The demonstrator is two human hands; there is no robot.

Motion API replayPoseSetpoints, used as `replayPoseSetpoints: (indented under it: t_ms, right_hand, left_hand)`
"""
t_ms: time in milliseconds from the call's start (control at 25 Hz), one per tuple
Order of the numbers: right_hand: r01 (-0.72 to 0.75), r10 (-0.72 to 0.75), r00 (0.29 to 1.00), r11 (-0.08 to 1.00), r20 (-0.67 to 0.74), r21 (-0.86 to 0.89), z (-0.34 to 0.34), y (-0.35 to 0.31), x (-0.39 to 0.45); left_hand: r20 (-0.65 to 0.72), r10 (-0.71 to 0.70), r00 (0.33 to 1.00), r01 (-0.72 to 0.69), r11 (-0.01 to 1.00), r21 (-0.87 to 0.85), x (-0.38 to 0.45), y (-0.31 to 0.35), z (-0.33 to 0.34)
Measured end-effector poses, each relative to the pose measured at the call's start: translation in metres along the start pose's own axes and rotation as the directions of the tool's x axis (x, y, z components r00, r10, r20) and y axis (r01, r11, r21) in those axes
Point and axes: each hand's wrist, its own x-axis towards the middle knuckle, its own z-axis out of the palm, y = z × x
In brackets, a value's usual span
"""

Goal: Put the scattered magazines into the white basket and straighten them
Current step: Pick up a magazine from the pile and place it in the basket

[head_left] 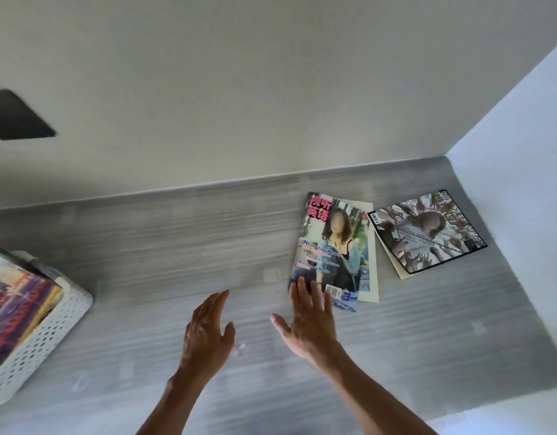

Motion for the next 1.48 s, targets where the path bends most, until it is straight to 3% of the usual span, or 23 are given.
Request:
replayPoseSetpoints:
  t_ms: [120, 200, 320, 400, 480, 600, 680, 760, 800, 840, 920, 1000, 1080, 1160, 1280, 1400, 1480]
  right_hand:
    - [0.231, -0.228, 0.968, 0.973, 0.106, -0.025, 0.039, -0.085, -0.038]
    - [0.311, -0.308, 0.940, 0.950, 0.148, -0.002, 0.057, -0.123, -0.059]
    - [0.358, -0.359, 0.934, 0.933, 0.005, 0.043, 0.058, -0.132, -0.070]
    - [0.343, -0.332, 0.929, 0.938, -0.166, 0.046, 0.047, -0.117, -0.062]
    - [0.235, -0.200, 0.943, 0.966, -0.267, 0.107, 0.031, -0.092, -0.041]
    - [-0.025, 0.068, 0.977, 0.978, -0.201, 0.208, 0.008, -0.054, -0.008]
    - [-0.085, 0.140, 0.975, 0.951, -0.170, 0.296, 0.001, -0.039, 0.009]
    - [-0.132, 0.193, 0.973, 0.913, -0.124, 0.386, -0.003, -0.036, 0.018]
    - [-0.161, 0.212, 0.973, 0.901, -0.086, 0.403, -0.005, -0.037, 0.019]
    - [-0.183, 0.219, 0.975, 0.896, -0.043, 0.404, -0.006, -0.037, 0.019]
    - [-0.190, 0.186, 0.981, 0.872, 0.054, 0.451, -0.007, -0.040, 0.014]
    - [-0.190, 0.130, 0.980, 0.837, 0.151, 0.513, -0.006, -0.050, 0.006]
    - [-0.151, 0.072, 0.981, 0.862, 0.178, 0.484, -0.005, -0.066, 0.002]
    - [-0.099, 0.033, 0.989, 0.867, 0.143, 0.489, -0.003, -0.084, 0.004]
    - [-0.051, -0.051, 0.988, 0.788, 0.148, 0.614, -0.015, -0.134, 0.010]
    - [-0.123, -0.188, 0.948, 0.529, 0.258, 0.840, -0.032, -0.209, 0.018]
    - [-0.102, -0.255, 0.936, 0.462, 0.242, 0.881, -0.047, -0.263, 0.024]
  left_hand:
    - [-0.036, -0.087, 0.996, 0.087, 0.996, -0.012, -0.005, -0.017, -0.008]
    - [-0.072, -0.124, 0.990, 0.122, 0.992, -0.026, -0.006, -0.031, -0.017]
    - [-0.116, -0.212, 0.970, 0.206, 0.977, -0.063, -0.009, -0.050, -0.028]
    - [-0.095, -0.272, 0.958, 0.263, 0.959, -0.102, -0.009, -0.055, -0.030]
    - [-0.018, -0.217, 0.976, 0.212, 0.968, -0.133, -0.011, -0.052, -0.026]
    - [0.116, -0.088, 0.989, 0.109, 0.976, -0.191, -0.010, -0.039, -0.014]
    - [0.106, -0.211, 0.972, 0.236, 0.856, -0.460, -0.006, -0.028, -0.009]
    - [0.140, -0.422, 0.896, 0.359, 0.499, -0.789, -0.001, -0.024, -0.010]
    - [0.160, -0.479, 0.863, 0.368, 0.379, -0.849, 0.000, -0.025, -0.011]
    - [0.186, -0.506, 0.842, 0.385, 0.322, -0.865, 0.000, -0.029, -0.012]
    - [0.248, -0.534, 0.808, 0.444, 0.275, -0.853, 0.000, -0.037, -0.015]
    - [0.204, -0.525, 0.827, 0.474, 0.454, -0.754, -0.001, -0.045, -0.016]
    - [0.059, -0.448, 0.892, 0.362, 0.631, -0.687, -0.006, -0.051, -0.022]
    - [-0.141, -0.325, 0.935, 0.132, 0.688, -0.713, -0.016, -0.056, -0.037]
    - [-0.322, -0.218, 0.921, -0.136, 0.596, -0.791, -0.041, -0.080, -0.083]
    - [-0.336, -0.224, 0.915, -0.182, 0.514, -0.838, -0.069, -0.118, -0.139]
    - [-0.389, -0.304, 0.870, -0.207, 0.491, -0.846, -0.082, -0.147, -0.176]
